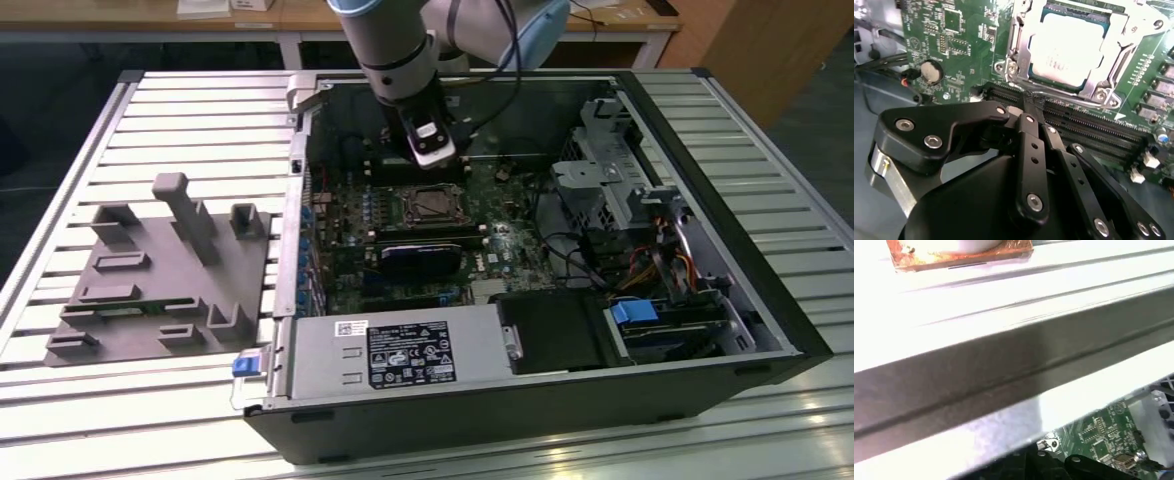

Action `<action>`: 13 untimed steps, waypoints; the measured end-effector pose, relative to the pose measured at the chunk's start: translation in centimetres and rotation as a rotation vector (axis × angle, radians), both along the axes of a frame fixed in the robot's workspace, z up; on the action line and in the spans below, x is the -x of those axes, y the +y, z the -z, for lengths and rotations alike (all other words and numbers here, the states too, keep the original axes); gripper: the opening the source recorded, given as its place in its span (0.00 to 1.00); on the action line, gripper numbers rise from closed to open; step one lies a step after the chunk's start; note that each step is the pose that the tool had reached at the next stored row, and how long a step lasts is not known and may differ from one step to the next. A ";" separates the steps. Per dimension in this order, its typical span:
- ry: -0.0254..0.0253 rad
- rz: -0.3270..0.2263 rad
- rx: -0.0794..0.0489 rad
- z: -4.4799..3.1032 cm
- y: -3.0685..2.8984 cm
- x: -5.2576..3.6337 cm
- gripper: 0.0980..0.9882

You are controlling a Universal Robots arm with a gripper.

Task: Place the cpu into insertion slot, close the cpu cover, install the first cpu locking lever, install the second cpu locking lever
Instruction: 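Install the first cpu locking lever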

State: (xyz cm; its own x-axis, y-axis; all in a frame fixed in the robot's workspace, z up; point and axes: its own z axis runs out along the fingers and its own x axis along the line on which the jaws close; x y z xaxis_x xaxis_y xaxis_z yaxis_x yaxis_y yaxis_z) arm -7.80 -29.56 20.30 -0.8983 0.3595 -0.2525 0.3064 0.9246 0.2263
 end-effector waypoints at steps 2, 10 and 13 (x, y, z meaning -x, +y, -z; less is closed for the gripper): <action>0.0001 0.000 0.000 -0.48 0.00 0.00 0.00; 0.0000 0.000 0.000 -0.98 0.00 0.00 0.00; 0.0114 0.000 0.007 -0.97 0.00 -0.06 0.00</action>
